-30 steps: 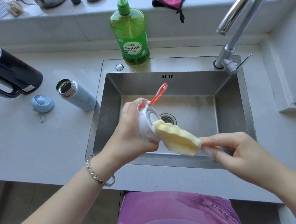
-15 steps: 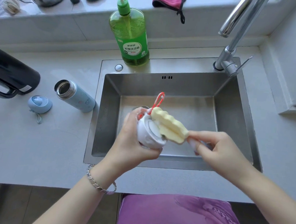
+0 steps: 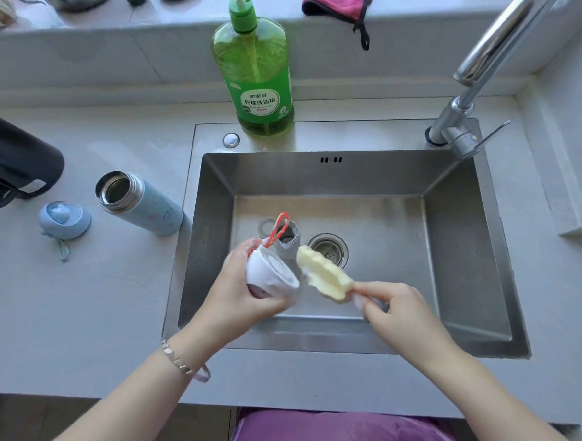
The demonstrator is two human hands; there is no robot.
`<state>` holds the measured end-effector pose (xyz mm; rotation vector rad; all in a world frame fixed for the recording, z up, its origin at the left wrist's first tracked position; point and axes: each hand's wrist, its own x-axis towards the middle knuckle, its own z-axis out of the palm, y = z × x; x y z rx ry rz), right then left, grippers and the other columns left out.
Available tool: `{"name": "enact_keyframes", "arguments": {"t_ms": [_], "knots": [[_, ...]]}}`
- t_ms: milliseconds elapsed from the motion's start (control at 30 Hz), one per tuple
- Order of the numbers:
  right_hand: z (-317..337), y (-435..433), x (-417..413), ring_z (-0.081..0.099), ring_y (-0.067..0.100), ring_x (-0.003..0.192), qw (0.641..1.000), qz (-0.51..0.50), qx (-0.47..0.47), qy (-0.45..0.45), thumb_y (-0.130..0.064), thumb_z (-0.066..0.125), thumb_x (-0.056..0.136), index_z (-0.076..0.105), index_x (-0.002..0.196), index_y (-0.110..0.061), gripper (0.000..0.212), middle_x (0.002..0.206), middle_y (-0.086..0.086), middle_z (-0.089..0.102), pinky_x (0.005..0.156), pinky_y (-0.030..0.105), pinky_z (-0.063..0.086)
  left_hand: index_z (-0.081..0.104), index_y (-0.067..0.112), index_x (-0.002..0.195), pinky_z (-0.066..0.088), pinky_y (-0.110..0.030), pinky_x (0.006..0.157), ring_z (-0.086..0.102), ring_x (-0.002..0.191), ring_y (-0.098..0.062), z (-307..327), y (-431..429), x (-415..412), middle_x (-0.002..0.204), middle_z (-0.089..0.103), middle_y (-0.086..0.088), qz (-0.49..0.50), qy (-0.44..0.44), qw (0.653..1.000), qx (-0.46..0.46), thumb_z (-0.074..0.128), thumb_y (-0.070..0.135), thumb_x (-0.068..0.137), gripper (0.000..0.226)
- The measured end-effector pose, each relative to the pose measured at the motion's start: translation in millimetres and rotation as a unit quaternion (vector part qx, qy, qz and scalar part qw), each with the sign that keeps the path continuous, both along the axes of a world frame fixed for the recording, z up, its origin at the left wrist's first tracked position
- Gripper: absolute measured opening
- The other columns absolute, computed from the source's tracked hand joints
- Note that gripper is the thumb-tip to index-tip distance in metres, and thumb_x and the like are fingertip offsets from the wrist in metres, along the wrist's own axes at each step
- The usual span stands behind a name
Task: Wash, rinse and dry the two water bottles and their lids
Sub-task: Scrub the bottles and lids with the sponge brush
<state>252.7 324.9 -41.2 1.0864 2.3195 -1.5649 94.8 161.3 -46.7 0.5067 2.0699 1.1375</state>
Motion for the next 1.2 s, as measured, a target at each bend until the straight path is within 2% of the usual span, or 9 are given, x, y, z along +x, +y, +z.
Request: {"name": "enact_keyframes", "arguments": {"t_ms": [100, 167, 300, 400, 567, 733, 1033, 1133, 1200], "knots": [[-20, 9, -6, 0.044, 0.002, 0.057, 0.998, -0.056, 0.016, -0.031, -0.019, 0.056, 0.09, 0.072, 0.103, -0.026, 0.022, 0.046, -0.025, 0.049, 0.057, 0.019, 0.035, 0.048, 0.024, 0.127, 0.039, -0.005, 0.075, 0.054, 0.096, -0.005, -25, -8, -29, 0.118, 0.051, -0.001, 0.032, 0.055, 0.995, -0.072, 0.088, 0.026, 0.054, 0.083], [-26, 12, -9, 0.045, 0.001, 0.058, 0.995, -0.085, 0.022, -0.036, -0.018, 0.055, 0.09, 0.072, 0.105, -0.023, 0.023, 0.052, -0.02, 0.05, 0.059, 0.02, 0.036, 0.05, 0.022, 0.126, 0.039, -0.014, 0.078, 0.05, 0.096, -0.008, -33, -10, -49, 0.115, 0.051, -0.001, 0.028, 0.12, 0.987, -0.107, 0.086, 0.02, 0.06, 0.076], [-28, 12, -14, 0.059, 0.013, 0.072, 0.991, -0.127, 0.008, -0.038, -0.016, 0.055, 0.09, 0.071, 0.103, -0.024, 0.022, 0.072, -0.016, 0.063, 0.067, 0.026, 0.041, 0.047, 0.028, 0.119, 0.048, -0.034, 0.077, 0.052, 0.095, -0.018, -44, 9, -83, 0.11, 0.051, 0.002, -0.031, 0.246, 0.952, -0.179, 0.08, 0.039, 0.063, 0.066], [-26, 9, -17, 0.062, 0.031, 0.078, 0.989, -0.148, 0.008, -0.024, -0.018, 0.055, 0.09, 0.065, 0.085, -0.042, 0.027, 0.082, 0.005, 0.07, 0.065, 0.029, 0.04, 0.048, 0.027, 0.124, 0.045, -0.033, 0.075, 0.051, 0.097, -0.027, -60, 42, -92, 0.107, 0.048, -0.003, -0.115, 0.308, 0.915, -0.233, 0.073, 0.043, 0.068, 0.063], [-21, 7, -15, 0.06, 0.027, 0.071, 0.986, -0.163, 0.018, -0.031, -0.02, 0.054, 0.09, 0.066, 0.09, -0.041, 0.024, 0.067, 0.002, 0.065, 0.058, 0.026, 0.038, 0.047, 0.022, 0.12, 0.034, -0.028, 0.067, 0.045, 0.101, -0.028, -99, 79, -84, 0.11, 0.043, -0.007, -0.247, 0.346, 0.855, -0.296, 0.065, 0.038, 0.074, 0.052], [-22, 6, -12, 0.044, 0.001, 0.046, 0.981, -0.189, 0.015, -0.043, -0.019, 0.054, 0.091, 0.067, 0.094, -0.035, 0.021, 0.047, -0.017, 0.055, 0.045, 0.012, 0.031, 0.042, 0.024, 0.13, 0.039, -0.031, 0.075, 0.041, 0.107, -0.029, -118, 84, -81, 0.119, 0.044, -0.006, -0.223, 0.297, 0.884, -0.283, 0.063, 0.039, 0.077, 0.059], [-12, 2, -20, 0.05, 0.016, 0.061, 0.985, -0.166, 0.003, -0.055, -0.019, 0.053, 0.092, 0.064, 0.088, -0.038, 0.023, 0.061, -0.005, 0.058, 0.056, 0.025, 0.036, 0.016, 0.029, 0.148, 0.043, -0.034, 0.089, 0.037, 0.124, -0.024, -123, 67, -81, 0.138, 0.035, -0.004, -0.232, 0.234, 0.917, -0.226, 0.072, 0.041, 0.075, 0.093], [-7, 2, -25, 0.048, 0.011, 0.057, 0.988, -0.141, 0.011, -0.057, -0.021, 0.052, 0.092, 0.064, 0.087, -0.041, 0.024, 0.061, -0.005, 0.059, 0.056, 0.025, 0.036, 0.029, 0.024, 0.144, 0.038, -0.032, 0.095, 0.036, 0.128, -0.025, -93, 55, -72, 0.143, 0.03, -0.007, -0.205, 0.234, 0.931, -0.193, 0.069, 0.036, 0.079, 0.078], [-1, -1, -35, 0.048, 0.013, 0.056, 0.992, -0.115, 0.015, -0.058, -0.023, 0.053, 0.091, 0.06, 0.081, -0.048, 0.028, 0.06, -0.007, 0.059, 0.056, 0.026, 0.035, 0.048, 0.015, 0.133, 0.039, -0.031, 0.095, 0.044, 0.123, -0.027, -61, 37, -72, 0.138, 0.042, -0.01, -0.184, 0.295, 0.927, -0.139, 0.067, 0.029, 0.081, 0.058]]}}
